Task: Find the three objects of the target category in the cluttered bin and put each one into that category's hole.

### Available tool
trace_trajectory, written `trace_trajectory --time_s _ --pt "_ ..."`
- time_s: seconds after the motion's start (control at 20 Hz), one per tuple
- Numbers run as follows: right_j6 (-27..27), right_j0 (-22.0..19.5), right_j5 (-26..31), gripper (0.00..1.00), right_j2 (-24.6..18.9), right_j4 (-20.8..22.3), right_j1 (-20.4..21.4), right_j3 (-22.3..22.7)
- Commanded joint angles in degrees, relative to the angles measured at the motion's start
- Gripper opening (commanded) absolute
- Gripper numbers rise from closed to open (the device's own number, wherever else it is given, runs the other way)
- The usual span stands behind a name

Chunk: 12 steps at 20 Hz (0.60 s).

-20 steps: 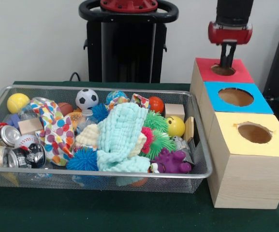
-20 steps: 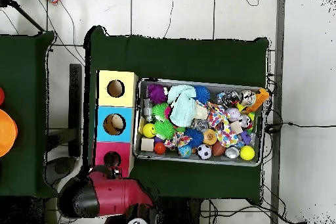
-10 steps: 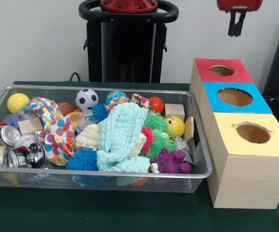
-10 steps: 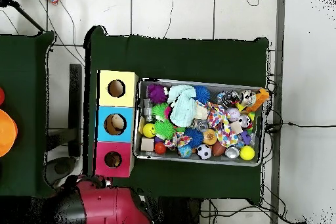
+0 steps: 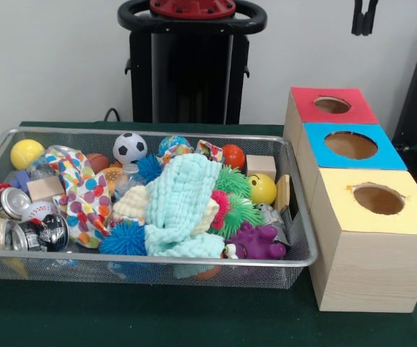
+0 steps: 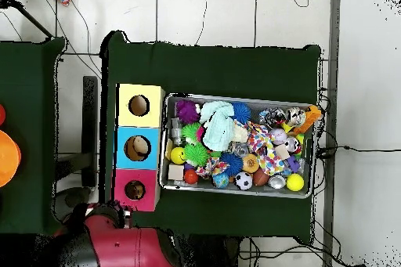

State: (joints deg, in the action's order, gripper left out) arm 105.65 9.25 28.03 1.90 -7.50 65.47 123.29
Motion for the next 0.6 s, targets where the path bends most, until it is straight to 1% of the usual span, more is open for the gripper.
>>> trace_trajectory --time_s 0.05,0.15,0.2,0.35,0.45,0.6 --pt "7.67 -3.08 -1.35 0.0 1.14 1.84 -1.74 -3.77" --pt "9.21 -2.05 -5.23 0.0 2.09 2.95 -3.48 -3.67" --pt "9.84 -1.3 -6.14 0.0 2.54 3.31 -4.18 -3.91" --pt "10.25 -0.6 -9.54 0.0 2.3 2.81 -6.79 -4.13" --pt "10.24 -0.13 -10.3 0.0 2.68 2.54 -8.35 -5.16" --pt "10.01 0.45 -9.34 0.0 3.59 1.92 -9.32 -6.49"
